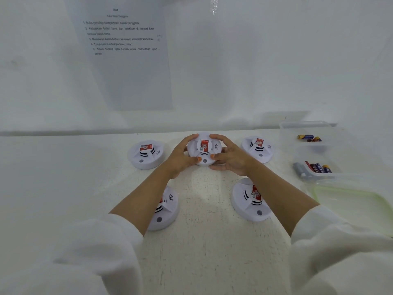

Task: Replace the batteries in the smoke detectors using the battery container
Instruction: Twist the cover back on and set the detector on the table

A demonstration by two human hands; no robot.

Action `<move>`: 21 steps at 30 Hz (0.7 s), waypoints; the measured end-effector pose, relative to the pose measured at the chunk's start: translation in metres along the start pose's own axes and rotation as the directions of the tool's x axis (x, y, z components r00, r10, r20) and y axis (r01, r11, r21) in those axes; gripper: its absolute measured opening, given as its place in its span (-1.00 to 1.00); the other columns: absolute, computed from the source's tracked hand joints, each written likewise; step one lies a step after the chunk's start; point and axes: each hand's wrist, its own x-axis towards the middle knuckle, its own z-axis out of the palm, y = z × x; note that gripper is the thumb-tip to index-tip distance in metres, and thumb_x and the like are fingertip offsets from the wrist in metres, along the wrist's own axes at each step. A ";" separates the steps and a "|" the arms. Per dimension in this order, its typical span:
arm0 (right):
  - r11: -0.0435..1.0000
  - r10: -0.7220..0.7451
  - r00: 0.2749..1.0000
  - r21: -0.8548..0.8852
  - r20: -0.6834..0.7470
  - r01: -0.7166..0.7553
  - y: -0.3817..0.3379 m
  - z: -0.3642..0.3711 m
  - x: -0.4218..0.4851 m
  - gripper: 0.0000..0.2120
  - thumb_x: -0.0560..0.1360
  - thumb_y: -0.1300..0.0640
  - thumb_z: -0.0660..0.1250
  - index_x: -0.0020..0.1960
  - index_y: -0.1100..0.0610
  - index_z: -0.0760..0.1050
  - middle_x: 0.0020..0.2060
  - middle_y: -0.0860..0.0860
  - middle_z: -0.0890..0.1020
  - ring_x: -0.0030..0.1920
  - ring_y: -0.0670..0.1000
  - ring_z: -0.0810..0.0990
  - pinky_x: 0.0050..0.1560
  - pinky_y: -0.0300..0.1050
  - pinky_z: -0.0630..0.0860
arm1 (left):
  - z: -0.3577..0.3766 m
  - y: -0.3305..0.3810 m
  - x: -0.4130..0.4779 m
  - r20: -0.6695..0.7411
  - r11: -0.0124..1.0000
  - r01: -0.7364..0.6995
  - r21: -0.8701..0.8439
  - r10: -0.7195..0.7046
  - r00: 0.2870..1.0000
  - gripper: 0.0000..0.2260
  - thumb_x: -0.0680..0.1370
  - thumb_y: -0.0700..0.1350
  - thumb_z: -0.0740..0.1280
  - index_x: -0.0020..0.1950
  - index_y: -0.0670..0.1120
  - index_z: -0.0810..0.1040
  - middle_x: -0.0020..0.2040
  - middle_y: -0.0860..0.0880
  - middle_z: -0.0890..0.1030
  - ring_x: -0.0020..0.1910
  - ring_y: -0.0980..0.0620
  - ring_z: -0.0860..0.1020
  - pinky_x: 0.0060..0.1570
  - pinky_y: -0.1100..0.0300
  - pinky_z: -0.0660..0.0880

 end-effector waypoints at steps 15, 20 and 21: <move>1.000 0.006 1.000 0.001 0.005 -0.006 0.000 0.000 0.000 -0.48 0.45 0.42 0.31 0.23 -0.08 0.39 0.16 0.20 0.44 0.04 0.21 0.54 0.09 0.10 0.54 | 0.002 0.001 0.000 -0.009 1.000 -0.011 0.001 0.011 1.000 -0.44 0.43 -0.38 0.38 0.31 0.05 0.33 0.26 -0.12 0.39 0.21 -0.12 0.43 -0.11 0.25 0.60; 1.000 0.004 1.000 0.002 0.001 -0.004 -0.001 0.000 0.000 -0.48 0.45 0.43 0.30 0.24 -0.07 0.38 0.14 0.19 0.45 0.05 0.21 0.54 0.07 0.09 0.55 | 0.001 0.000 0.000 -0.005 1.000 -0.009 -0.002 0.009 1.000 -0.44 0.43 -0.38 0.38 0.31 0.04 0.33 0.25 -0.11 0.39 0.22 -0.12 0.43 -0.08 0.22 0.60; 1.000 0.004 1.000 0.002 0.002 -0.004 -0.001 0.000 0.000 -0.47 0.45 0.43 0.30 0.24 -0.08 0.38 0.14 0.19 0.45 0.05 0.21 0.54 0.07 0.09 0.55 | 0.001 0.000 0.000 -0.005 1.000 -0.008 0.000 0.008 1.000 -0.44 0.43 -0.38 0.38 0.31 0.04 0.33 0.25 -0.11 0.39 0.22 -0.12 0.43 -0.09 0.22 0.60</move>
